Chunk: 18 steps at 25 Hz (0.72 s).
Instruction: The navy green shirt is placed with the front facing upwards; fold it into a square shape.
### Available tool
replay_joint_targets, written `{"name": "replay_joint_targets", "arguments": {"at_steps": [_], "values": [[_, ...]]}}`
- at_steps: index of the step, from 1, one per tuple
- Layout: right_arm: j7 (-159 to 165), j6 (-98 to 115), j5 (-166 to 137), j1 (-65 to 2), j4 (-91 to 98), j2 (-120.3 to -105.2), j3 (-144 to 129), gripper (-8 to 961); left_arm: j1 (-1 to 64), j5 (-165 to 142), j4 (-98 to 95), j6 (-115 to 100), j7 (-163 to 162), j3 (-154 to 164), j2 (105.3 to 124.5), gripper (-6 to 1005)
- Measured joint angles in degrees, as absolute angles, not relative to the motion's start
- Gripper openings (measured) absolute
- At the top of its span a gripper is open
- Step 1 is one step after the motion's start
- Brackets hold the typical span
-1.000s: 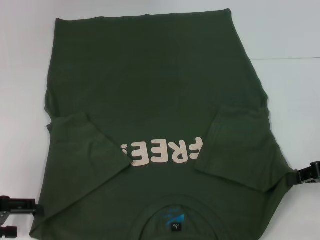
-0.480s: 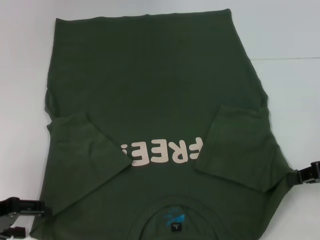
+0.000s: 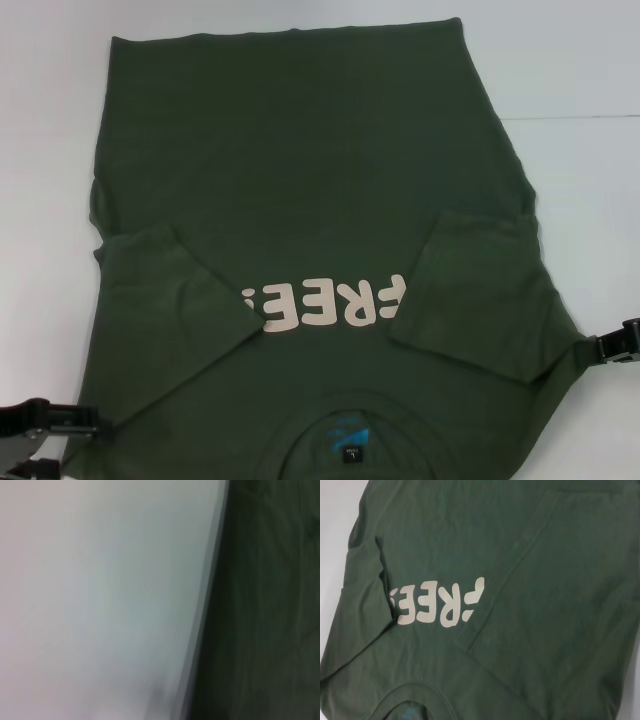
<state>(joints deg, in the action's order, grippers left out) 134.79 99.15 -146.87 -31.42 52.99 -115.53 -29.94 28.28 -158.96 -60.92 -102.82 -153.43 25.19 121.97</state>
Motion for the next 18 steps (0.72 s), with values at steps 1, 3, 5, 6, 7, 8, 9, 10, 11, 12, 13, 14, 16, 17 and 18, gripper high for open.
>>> {"name": "replay_joint_targets", "arguments": {"at_steps": [1, 3, 5, 6, 7, 8, 9, 10, 11, 12, 13, 14, 16, 17, 18], "values": [[134.8, 99.2, -146.9, -31.4, 53.0, -115.49, -29.9, 41, 28.3, -159.0, -60.7, -102.8, -153.4, 25.3, 121.95, 918], [134.7, 99.2, -146.9, -31.4, 53.0, -115.41, -29.9, 41, 28.3, -158.7, -60.6, -102.9, -153.3, 25.4, 121.97, 918], [134.7, 99.2, -146.9, -31.5, 53.0, -115.40, -29.9, 41, 28.4, -158.6, -60.6, -103.0, -153.3, 25.4, 121.99, 917], [134.7, 99.2, -146.9, -31.4, 53.0, -115.40, -29.9, 41, 28.4, -158.5, -60.6, -103.1, -153.2, 25.4, 122.04, 917], [134.7, 99.2, -146.9, -31.4, 53.0, -115.39, -29.9, 41, 28.5, -158.5, -60.6, -103.1, -153.1, 25.4, 122.12, 917], [134.7, 99.2, -146.9, -31.4, 53.0, -115.39, -29.9, 41, 28.7, -158.5, -60.6, -103.2, -153.1, 25.4, 122.18, 917], [134.7, 99.2, -146.9, -31.4, 53.0, -115.39, -29.9, 41, 28.8, -158.5, -60.6, -103.2, -153.0, 25.4, 122.24, 917], [134.7, 99.2, -146.9, -31.3, 53.0, -115.40, -29.9, 41, 28.9, -158.4, -60.5, -103.2, -152.9, 25.4, 122.32, 917], [134.6, 99.2, -146.9, -31.3, 53.0, -115.40, -29.9, 41, 29.0, -158.3, -60.2, -103.2, -152.9, 25.4, 122.34, 917], [134.6, 99.2, -146.9, -31.2, 53.0, -115.40, -29.9, 41, 29.1, -158.1, -60.0, -103.3, -152.8, 25.4, 122.34, 917], [134.6, 99.2, -146.9, -31.2, 53.0, -115.41, -29.9, 41, 29.3, -157.5, -59.5, -103.4, -152.6, 25.5, 122.31, 917], [134.5, 99.2, -146.9, -31.1, 53.0, -115.43, -29.9, 41, 29.3, -157.2, -59.4, -103.4, -152.5, 25.5, 122.28, 916], [134.4, 99.2, -146.9, -31.1, 53.0, -115.52, -29.9, 41, 29.4, -156.6, -59.2, -103.5, -152.4, 25.5, 122.23, 916], [134.4, 99.2, -146.9, -31.0, 53.0, -115.59, -29.9, 41, 29.4, -156.5, -59.2, -103.5, -152.4, 25.6, 122.23, 916], [134.3, 99.2, -146.9, -31.0, 53.0, -115.64, -29.9, 41, 29.4, -156.5, -59.2, -103.4, -152.5, 25.6, 122.22, 916]]}}
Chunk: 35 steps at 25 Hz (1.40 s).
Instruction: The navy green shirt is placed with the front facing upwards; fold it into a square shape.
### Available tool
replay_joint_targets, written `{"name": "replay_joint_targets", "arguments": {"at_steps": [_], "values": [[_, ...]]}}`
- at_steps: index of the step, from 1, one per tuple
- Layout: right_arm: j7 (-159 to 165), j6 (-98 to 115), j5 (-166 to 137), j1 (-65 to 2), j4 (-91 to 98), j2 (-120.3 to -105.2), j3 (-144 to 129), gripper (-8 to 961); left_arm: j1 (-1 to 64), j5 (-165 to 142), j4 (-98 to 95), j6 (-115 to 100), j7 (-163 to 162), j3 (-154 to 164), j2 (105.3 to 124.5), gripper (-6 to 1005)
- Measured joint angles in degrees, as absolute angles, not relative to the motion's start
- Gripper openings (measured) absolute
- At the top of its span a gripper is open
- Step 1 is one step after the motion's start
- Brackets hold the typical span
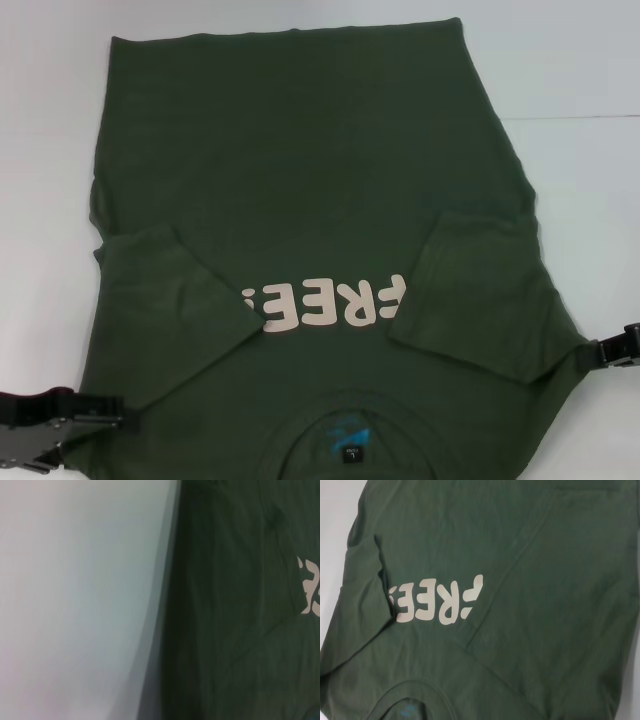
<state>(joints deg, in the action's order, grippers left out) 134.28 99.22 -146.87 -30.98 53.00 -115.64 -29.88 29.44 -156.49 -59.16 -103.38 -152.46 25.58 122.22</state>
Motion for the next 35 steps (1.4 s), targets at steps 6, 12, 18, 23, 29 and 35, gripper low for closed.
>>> {"name": "replay_joint_targets", "arguments": {"at_steps": [6, 12, 18, 23, 29, 35], "values": [[134.1, 99.4, -146.9, -30.8, 53.0, -115.84, -29.9, 41, 28.9, -156.9, -60.1, -103.0, -152.2, 26.8, 122.45, 915], [134.0, 99.4, -146.9, -30.8, 53.0, -115.84, -29.8, 41, 29.1, -157.0, -60.3, -102.9, -152.1, 27.9, 122.41, 792], [134.0, 99.4, -146.6, -30.8, 53.0, -115.84, -29.8, 40, 29.2, -157.0, -60.4, -102.8, -152.1, 28.0, 122.34, 559], [134.0, 99.4, -146.2, -30.7, 53.0, -115.84, -29.8, 40, 29.3, -157.0, -60.3, -102.5, -152.1, 28.0, 122.26, 228], [133.7, 99.4, -145.9, -30.6, 53.0, -115.84, -29.8, 40, 29.3, -157.0, -60.3, -102.2, -151.5, 27.9, 122.17, 112], [128.4, 98.7, -142.3, -28.4, 52.5, -115.92, -29.5, 40, 29.4, -155.5, -59.0, -102.4, -143.1, 27.4, 121.91, 42]]}}
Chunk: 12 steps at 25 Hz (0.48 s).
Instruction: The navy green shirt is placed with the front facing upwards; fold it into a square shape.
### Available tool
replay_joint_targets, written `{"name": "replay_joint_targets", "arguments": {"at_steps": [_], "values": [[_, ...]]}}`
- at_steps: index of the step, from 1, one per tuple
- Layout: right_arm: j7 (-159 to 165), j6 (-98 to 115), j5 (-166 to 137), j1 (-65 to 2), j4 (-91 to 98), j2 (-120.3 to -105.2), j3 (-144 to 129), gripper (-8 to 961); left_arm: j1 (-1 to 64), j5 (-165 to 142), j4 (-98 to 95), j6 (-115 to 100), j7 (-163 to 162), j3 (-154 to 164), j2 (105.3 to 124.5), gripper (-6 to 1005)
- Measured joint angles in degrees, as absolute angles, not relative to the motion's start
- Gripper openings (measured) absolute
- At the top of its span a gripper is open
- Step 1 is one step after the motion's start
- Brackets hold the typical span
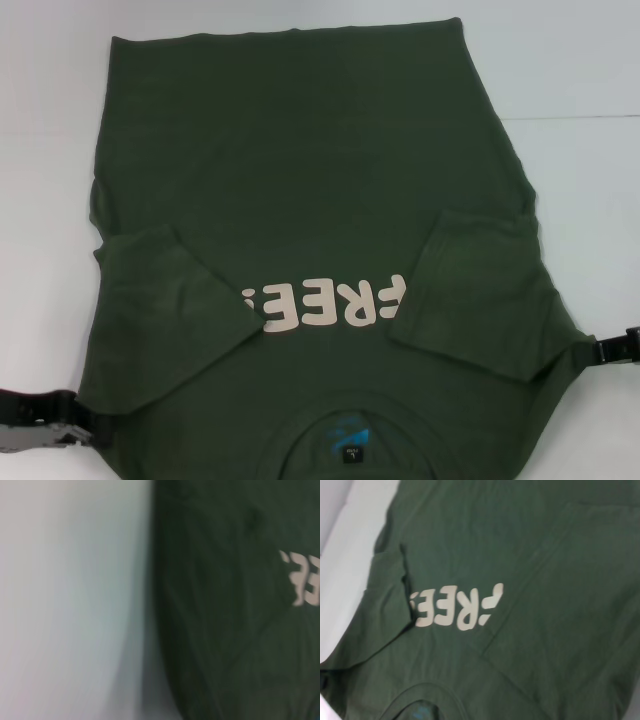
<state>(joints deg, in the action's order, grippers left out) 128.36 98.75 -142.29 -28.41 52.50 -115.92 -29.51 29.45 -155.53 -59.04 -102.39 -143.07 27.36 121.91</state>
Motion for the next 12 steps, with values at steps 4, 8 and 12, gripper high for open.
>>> {"name": "replay_joint_targets", "arguments": {"at_steps": [4, 8, 12], "values": [[119.8, 97.6, -139.3, -25.3, 49.7, -115.94, -27.5, 40, 29.4, -153.7, -56.3, -101.8, -134.4, 26.0, 121.87, 31], [108.4, 97.2, -137.0, -23.0, 44.6, -115.92, -21.9, 40, 29.2, -150.2, -53.7, -101.5, -123.8, 20.9, 121.21, 35], [95.9, 97.3, -135.0, -20.6, 39.9, -115.93, -16.4, 40, 28.9, -148.3, -50.8, -101.0, -111.8, 16.4, 120.65, 39]]}}
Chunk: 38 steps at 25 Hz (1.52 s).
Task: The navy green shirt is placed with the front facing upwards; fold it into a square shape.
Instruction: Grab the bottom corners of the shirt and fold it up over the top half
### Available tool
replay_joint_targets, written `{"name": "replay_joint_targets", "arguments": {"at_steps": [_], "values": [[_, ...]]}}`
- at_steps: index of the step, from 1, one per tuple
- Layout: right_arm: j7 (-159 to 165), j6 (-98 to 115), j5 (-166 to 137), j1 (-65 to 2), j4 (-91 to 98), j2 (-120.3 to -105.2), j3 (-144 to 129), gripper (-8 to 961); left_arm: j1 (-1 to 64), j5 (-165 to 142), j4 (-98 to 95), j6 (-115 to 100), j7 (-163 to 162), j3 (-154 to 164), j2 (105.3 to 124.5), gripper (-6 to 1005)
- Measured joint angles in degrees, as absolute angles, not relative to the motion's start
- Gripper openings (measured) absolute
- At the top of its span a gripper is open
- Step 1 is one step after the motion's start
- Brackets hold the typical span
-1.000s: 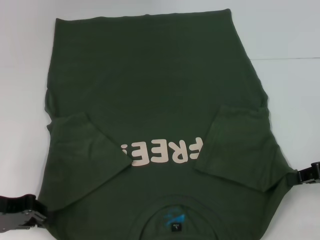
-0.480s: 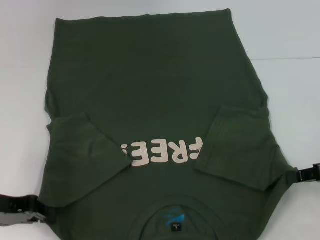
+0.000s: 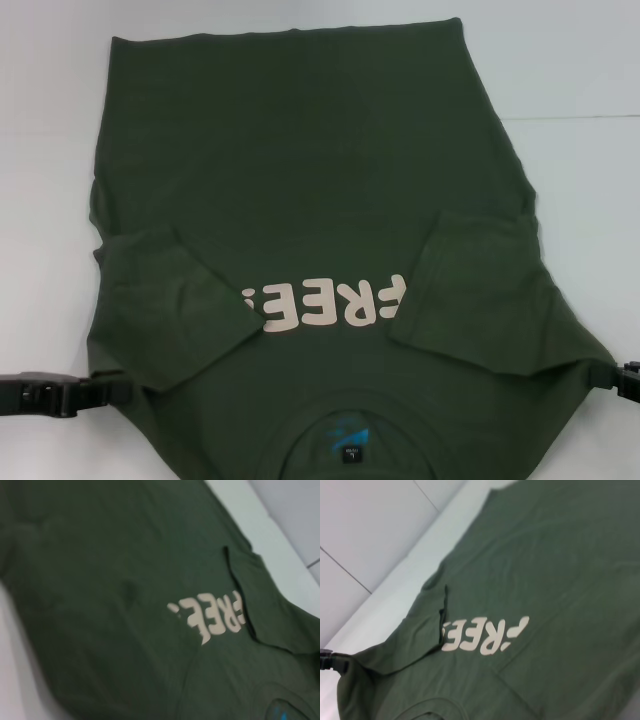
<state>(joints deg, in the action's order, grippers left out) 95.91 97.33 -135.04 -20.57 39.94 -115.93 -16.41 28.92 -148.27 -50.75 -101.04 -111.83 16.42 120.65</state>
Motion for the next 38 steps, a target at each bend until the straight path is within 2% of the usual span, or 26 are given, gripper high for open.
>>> {"name": "replay_joint_targets", "arguments": {"at_steps": [16, 26, 38], "values": [[59.6, 100.1, -134.0, -14.3, 28.8, -116.02, -3.4, 41, 25.0, -147.9, -48.0, -104.5, -73.3, 6.1, 120.42, 56], [51.1, 106.9, -133.9, -8.8, 28.2, -117.36, 3.6, 41, 22.6, -148.6, -48.7, -109.2, -64.4, 2.5, 119.89, 66], [45.4, 110.1, -134.2, -2.3, 28.3, -119.26, 4.6, 41, 18.8, -148.4, -52.0, -116.3, -61.5, 1.9, 120.26, 78]]}}
